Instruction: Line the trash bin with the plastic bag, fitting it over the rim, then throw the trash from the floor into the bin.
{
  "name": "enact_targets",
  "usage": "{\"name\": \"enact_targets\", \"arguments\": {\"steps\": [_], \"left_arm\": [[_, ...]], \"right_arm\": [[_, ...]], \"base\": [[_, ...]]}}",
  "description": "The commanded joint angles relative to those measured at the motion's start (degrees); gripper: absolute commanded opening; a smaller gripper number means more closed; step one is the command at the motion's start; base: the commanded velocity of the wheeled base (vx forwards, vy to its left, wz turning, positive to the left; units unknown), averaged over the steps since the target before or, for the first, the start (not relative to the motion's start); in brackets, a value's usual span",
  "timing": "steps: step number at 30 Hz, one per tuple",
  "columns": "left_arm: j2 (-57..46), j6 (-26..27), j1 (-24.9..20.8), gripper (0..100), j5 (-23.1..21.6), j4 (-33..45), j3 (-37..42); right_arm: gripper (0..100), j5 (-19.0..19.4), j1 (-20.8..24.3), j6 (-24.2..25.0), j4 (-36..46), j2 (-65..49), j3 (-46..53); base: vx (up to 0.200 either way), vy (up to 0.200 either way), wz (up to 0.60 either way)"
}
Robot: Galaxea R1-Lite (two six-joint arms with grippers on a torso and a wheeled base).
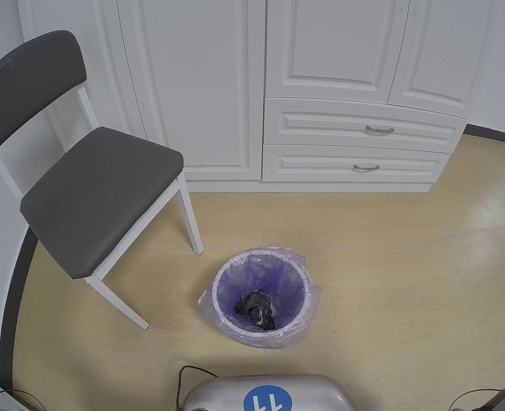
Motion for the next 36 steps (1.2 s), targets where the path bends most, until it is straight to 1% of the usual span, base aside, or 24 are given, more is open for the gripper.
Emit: {"name": "enact_targets", "arguments": {"steps": [1, 2, 3, 5, 7, 10, 11, 13, 15, 16, 18, 19, 24, 25, 27, 29, 30, 31, 35, 36], "left_arm": [[-7.5, -0.2, 0.7, 100, 0.5, 0.2, 4.2], [-8.6, -0.1, 0.7, 100, 0.8, 0.3, 4.8], [-8.9, -0.1, 0.7, 100, 0.9, 0.3, 4.9], [-11.8, 0.0, 0.7, 100, 1.6, 0.5, 6.1], [-14.1, 0.0, 0.7, 100, 2.0, 1.3, 6.4], [-18.6, 0.1, 0.6, 100, 4.3, 5.4, 6.1], [-19.3, 0.1, 0.6, 100, 4.5, 6.2, 6.1], [-23.5, 0.0, 0.6, 100, 4.8, 10.6, 6.1], [-25.5, 0.0, 0.6, 100, 4.9, 12.4, 6.5], [-29.0, -0.2, 0.6, 100, 5.0, 15.6, 6.8], [-33.1, -0.5, 0.6, 100, 5.1, 19.9, 7.9], [-36.3, -0.6, 0.6, 100, 5.1, 23.3, 8.6], [-43.2, -0.4, 0.7, 100, 5.3, 32.7, 9.2], [-43.2, -0.4, 0.7, 100, 5.3, 32.7, 9.2], [-45.8, -0.2, 0.8, 100, 5.3, 35.6, 11.1], [-46.2, -0.2, 0.8, 100, 5.3, 35.9, 11.2], [-50.3, 0.0, 1.3, 100, 5.2, 36.7, 14.3], [-51.2, 0.0, 1.3, 100, 5.3, 36.9, 15.2], [-54.2, 0.0, 1.4, 100, 5.6, 37.9, 16.7], [-55.2, 0.0, 2.4, 100, 6.1, 39.1, 16.9]], "right_arm": [[100, -1.5, -0.1, 0.0, 6.1, -11.8, 0.5], [100, -1.5, -0.2, 0.0, 8.1, -13.4, 0.3], [100, -1.5, -0.2, 0.0, 8.5, -13.7, 0.3], [100, -1.6, -0.2, -0.1, 14.9, -19.2, -0.3], [100, -1.6, -0.2, -0.1, 18.3, -23.4, -0.2], [100, -1.6, -0.4, -0.1, 22.1, -28.7, 0.6], [100, -1.6, -0.5, -0.1, 22.5, -29.5, 0.8], [100, -1.6, -1.4, -0.3, 25.1, -34.0, 1.6], [100, -1.5, -1.5, -0.3, 25.7, -35.8, 2.2], [100, -1.2, -1.4, -0.4, 26.2, -39.4, 3.3], [100, -1.4, -1.5, -0.4, 26.2, -43.0, 4.6], [100, -1.4, -1.5, -0.4, 26.2, -45.3, 6.0], [100, -1.0, -1.5, -0.4, 26.9, -51.5, 9.9], [100, -1.0, -1.5, -0.4, 26.9, -51.5, 9.9], [100, -1.1, -1.4, -0.1, 28.6, -54.5, 12.1], [100, -1.1, -1.4, -0.1, 28.7, -54.8, 12.5], [100, -1.2, -1.5, 0.0, 29.4, -58.4, 15.7], [100, -1.2, -1.6, 0.3, 29.3, -59.0, 17.2], [100, -1.3, -1.8, 3.9, 28.9, -59.0, 18.6], [100, -0.9, -1.8, 4.9, 29.1, -59.0, 19.4]], "base": [[0.0, 0.0, 0.0], [0.0, 0.0, 0.0], [0.0, 0.0, 0.0], [0.0, 0.0, 0.0], [0.0, 0.0, 0.0], [0.0, 0.0, 0.0], [0.0, 0.0, 0.0], [0.0, 0.0, 0.0], [0.0, 0.0, 0.0], [0.0, 0.0, 0.0], [0.0, 0.0, 0.0], [0.0, 0.0, 0.0], [0.0, 0.0, 0.0], [0.0, 0.0, 0.0], [0.0, 0.0, 0.0], [0.0, 0.0, 0.0], [0.0, 0.0, 0.0], [0.0, 0.0, 0.0], [0.0, 0.0, 0.0], [0.0, 0.0, 0.0]]}}
